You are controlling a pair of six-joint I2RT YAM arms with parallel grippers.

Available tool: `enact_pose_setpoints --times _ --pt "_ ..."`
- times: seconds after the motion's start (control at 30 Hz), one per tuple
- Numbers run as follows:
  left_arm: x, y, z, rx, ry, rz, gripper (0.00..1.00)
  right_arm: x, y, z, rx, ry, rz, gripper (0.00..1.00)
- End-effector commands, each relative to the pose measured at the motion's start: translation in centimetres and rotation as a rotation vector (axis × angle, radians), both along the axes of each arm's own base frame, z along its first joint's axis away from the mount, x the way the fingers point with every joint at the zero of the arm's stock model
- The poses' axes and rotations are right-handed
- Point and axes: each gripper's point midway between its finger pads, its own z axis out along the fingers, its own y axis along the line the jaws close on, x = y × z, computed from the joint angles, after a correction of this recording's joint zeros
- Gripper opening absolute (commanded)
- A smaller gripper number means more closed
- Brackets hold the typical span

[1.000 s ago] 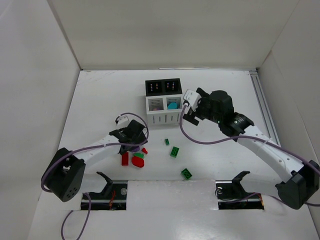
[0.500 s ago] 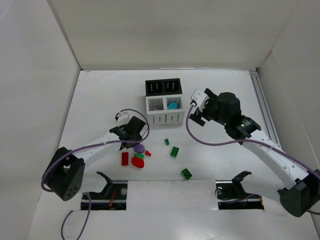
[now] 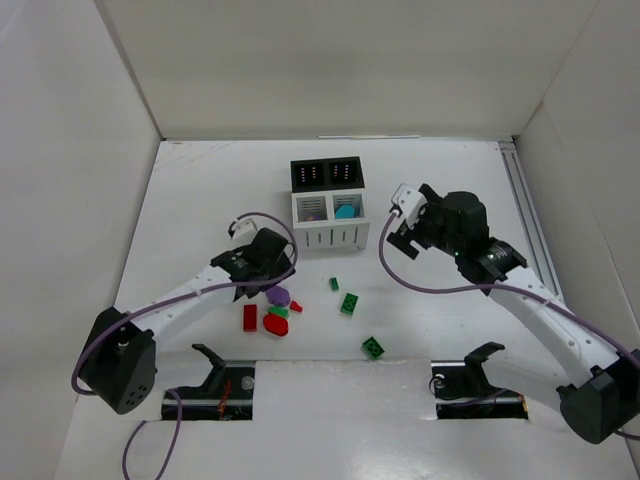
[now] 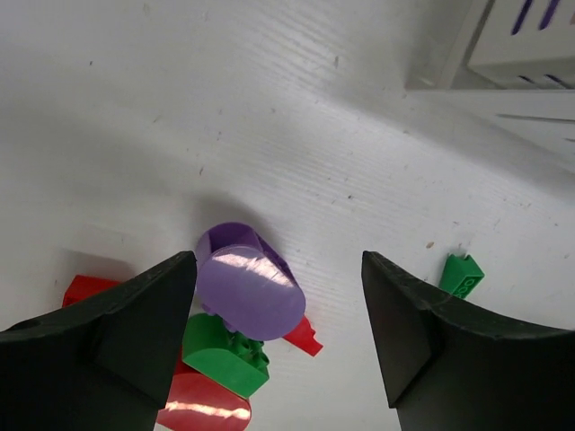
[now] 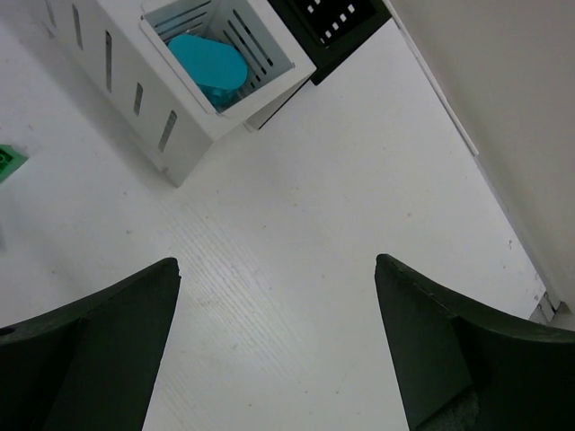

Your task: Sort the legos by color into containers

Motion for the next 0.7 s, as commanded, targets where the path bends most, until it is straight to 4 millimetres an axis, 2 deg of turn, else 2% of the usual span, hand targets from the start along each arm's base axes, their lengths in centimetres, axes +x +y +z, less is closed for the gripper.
enact_pose_setpoints --times 0.0,0.13,0.27,0.4,0.57,0.6,0.67 --pt "-1.7 0.4 -0.7 -0.044 0.050 0.077 0.71 0.0 -0.5 0.4 0.023 -0.007 -0.023 0.94" --pt "-1.5 -0.7 -1.5 -0.090 0.066 0.074 0.71 0.2 -0.8 0.4 0.023 -0.007 -0.034 0.94" --pt "-1.9 -0.3 -3.2 -0.049 0.121 0.105 0.71 0.2 -1.2 -0.1 0.019 0.001 -0.043 0.94" --pt "-1.3 -0.7 -3.5 -0.056 0.112 0.104 0.69 0.2 -1.1 -0.1 0.026 0.006 -0.047 0.95" --pt "-1.3 -0.7 -4.4 -0.033 0.140 0.106 0.58 0.3 -1.5 -0.1 0.026 0.006 -0.058 0.95" --pt "-1.2 -0.6 -4.4 -0.027 0.134 0.110 0.51 0.5 -1.8 -0.1 0.026 0.006 -0.067 0.95" --pt "-0.9 -1.1 -4.2 -0.028 0.125 0.091 0.44 0.4 -1.8 0.0 0.030 -0.002 -0.067 0.95"
